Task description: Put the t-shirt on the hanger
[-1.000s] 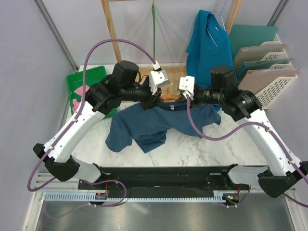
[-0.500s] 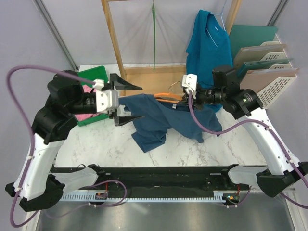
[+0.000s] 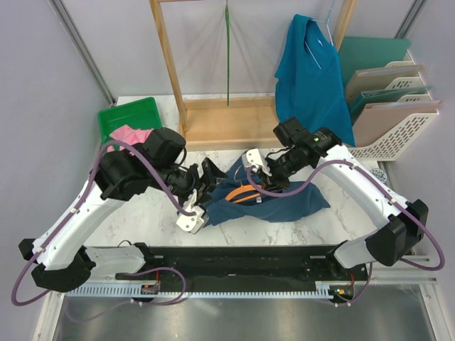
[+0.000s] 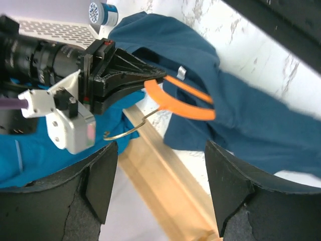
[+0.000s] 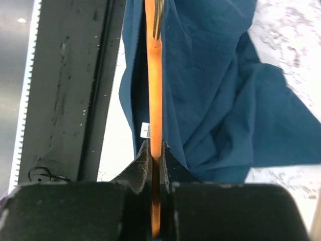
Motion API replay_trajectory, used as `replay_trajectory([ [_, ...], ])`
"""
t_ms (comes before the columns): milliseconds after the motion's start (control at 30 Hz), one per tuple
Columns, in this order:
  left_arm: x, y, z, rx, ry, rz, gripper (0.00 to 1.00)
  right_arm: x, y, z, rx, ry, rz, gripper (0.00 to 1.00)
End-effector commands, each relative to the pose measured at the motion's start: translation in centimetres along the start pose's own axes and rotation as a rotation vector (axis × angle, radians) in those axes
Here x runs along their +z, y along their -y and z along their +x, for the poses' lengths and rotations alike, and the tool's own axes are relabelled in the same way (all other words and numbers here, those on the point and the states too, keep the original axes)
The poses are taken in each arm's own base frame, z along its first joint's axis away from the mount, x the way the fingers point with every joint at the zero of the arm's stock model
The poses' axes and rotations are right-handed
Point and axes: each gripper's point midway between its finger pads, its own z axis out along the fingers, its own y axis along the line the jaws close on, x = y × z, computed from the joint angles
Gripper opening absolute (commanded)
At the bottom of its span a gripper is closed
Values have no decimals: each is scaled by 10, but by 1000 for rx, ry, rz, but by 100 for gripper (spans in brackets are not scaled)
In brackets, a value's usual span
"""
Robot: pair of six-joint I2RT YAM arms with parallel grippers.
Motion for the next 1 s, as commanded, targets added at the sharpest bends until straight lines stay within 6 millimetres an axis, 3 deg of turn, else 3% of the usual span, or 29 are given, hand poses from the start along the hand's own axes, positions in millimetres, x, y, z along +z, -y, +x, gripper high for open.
replay_trajectory([
  [0, 0, -3, -3, 295, 4, 30, 74, 4, -17, -15, -80, 42, -98, 0],
  [433, 25, -8, -9, 412, 85, 38, 65, 14, -35, -18, -107, 10, -169, 0],
  [633, 33, 0, -15, 451, 117, 67, 59, 16, -32, -20, -123, -11, -167, 0],
  [833, 42, 2, -2, 383, 64, 113, 45, 4, -23, -37, -158, -2, -108, 0],
  [967, 44, -5, 8, 309, 15, 120, 38, -1, -21, -37, -193, -33, -66, 0],
])
